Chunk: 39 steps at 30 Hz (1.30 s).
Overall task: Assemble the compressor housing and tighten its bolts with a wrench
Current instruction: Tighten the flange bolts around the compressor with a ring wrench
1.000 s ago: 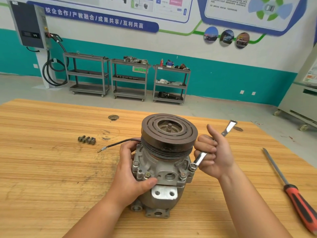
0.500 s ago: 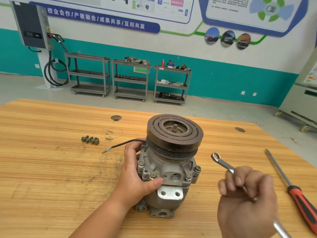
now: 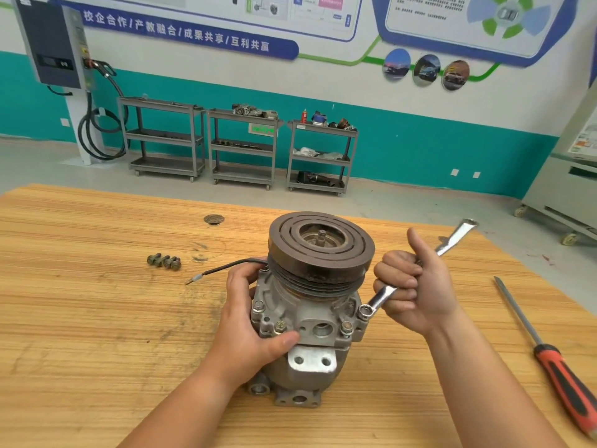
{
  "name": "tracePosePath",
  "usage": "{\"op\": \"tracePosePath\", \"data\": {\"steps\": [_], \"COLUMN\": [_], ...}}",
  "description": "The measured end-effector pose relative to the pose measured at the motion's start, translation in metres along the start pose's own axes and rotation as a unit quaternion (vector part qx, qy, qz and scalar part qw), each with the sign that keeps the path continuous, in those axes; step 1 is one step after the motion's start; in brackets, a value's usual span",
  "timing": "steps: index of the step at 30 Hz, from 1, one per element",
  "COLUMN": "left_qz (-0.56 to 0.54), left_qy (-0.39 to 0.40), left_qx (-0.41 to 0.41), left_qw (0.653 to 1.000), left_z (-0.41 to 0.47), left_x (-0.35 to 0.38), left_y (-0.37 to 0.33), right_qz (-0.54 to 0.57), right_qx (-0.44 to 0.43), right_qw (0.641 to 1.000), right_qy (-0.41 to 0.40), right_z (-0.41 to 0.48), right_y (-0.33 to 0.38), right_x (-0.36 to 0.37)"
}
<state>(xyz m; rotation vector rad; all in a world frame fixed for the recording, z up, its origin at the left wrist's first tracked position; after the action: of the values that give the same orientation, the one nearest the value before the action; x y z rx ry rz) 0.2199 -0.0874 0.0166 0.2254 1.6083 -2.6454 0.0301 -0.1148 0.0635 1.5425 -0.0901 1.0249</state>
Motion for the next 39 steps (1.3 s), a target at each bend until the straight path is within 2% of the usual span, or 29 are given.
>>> {"op": "tracePosePath", "data": {"steps": [2,4,6,9,12,15,17,20,23,29,32,34,35,37,39], "left_qz": [-0.001,-0.007,-0.002,0.014,0.007,0.004,0.006,0.009,0.005,-0.003,-0.006,-0.007,-0.009,-0.002,0.010], "left_qy": [0.002,0.000,-0.005,-0.005,-0.003,0.000,0.001,0.001,0.005,0.004,0.002,0.001,0.001,-0.001,-0.003], "left_qx": [0.000,-0.002,0.002,0.008,0.007,0.010,0.013,0.012,0.005,0.005,0.010,0.015,0.015,0.015,0.012], "left_qw": [1.000,1.000,1.000,1.000,1.000,1.000,1.000,1.000,1.000,1.000,1.000,1.000,1.000,1.000,1.000], "left_z": [0.000,-0.001,0.000,0.001,0.000,0.000,0.000,0.000,0.000,0.000,0.000,0.000,0.000,0.000,0.000], "left_x": [0.000,0.000,0.000,0.001,0.001,0.001,0.001,0.000,0.001,0.001,0.001,0.001,0.001,0.001,0.001], "left_y": [0.001,0.001,-0.001,-0.003,-0.001,-0.001,-0.002,-0.002,-0.001,0.000,-0.001,-0.002,-0.001,-0.002,-0.001], "right_qz": [0.030,0.030,0.004,-0.089,-0.177,-0.175,-0.129,-0.050,-0.018,0.038,0.056,0.042,0.038,0.001,-0.122], "right_qx": [0.005,-0.041,-0.136,-0.293,-0.359,-0.389,-0.372,-0.260,-0.163,-0.017,-0.005,-0.042,-0.088,-0.217,-0.327], "right_qw": [0.999,0.995,0.979,0.924,0.885,0.883,0.901,0.950,0.977,0.999,0.998,0.993,0.985,0.953,0.904], "right_qy": [-0.021,-0.085,-0.154,-0.229,-0.236,-0.197,-0.180,-0.168,-0.139,-0.032,-0.035,-0.100,-0.142,-0.210,-0.245], "right_z": [-0.002,-0.011,-0.031,-0.070,-0.087,-0.091,-0.086,-0.060,-0.035,-0.004,-0.001,-0.010,-0.019,-0.047,-0.078], "right_y": [-0.004,-0.003,0.002,-0.004,-0.017,-0.007,0.006,0.009,0.005,-0.003,-0.006,-0.004,-0.002,0.000,-0.007], "right_x": [-0.001,-0.005,-0.004,0.011,0.035,0.049,0.044,0.022,0.006,-0.004,-0.004,-0.008,-0.010,-0.009,0.009]}}
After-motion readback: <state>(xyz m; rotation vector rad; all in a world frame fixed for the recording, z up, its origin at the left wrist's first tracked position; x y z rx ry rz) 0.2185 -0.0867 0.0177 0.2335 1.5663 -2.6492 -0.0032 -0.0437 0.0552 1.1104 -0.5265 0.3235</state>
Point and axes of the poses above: each hand's wrist, its own z-axis towards the middle knuckle, its own x-axis out of the palm, y = z × x, the point moved 8 cm from there along z, towards the middle knuckle, and after that the axes turned 6 degrees about y, right-handed, at the moved point
